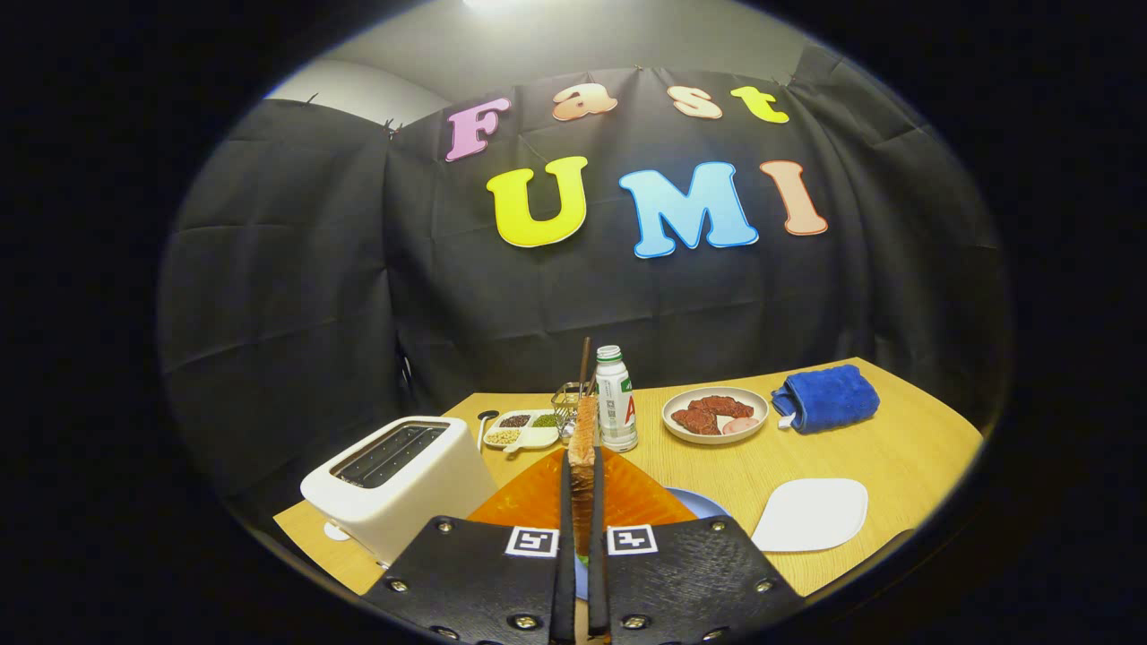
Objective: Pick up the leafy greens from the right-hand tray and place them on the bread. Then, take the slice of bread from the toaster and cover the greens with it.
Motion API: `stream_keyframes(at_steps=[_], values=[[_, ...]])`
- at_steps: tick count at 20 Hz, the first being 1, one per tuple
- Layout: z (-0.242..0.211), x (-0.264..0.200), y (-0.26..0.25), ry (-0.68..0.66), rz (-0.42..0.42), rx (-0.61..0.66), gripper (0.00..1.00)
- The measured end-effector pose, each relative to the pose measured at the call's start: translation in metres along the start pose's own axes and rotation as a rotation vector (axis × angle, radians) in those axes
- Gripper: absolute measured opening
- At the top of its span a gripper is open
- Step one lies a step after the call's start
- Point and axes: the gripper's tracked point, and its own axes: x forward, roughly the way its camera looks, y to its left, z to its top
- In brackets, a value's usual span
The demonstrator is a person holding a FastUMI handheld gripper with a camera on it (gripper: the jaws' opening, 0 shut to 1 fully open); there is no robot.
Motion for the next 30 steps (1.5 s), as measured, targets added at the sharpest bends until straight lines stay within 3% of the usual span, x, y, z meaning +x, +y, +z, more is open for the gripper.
stream_keyframes(at_steps=[30], values=[[-0.066,0.022,-0.002,0.096,0.034,0.030,0.06]])
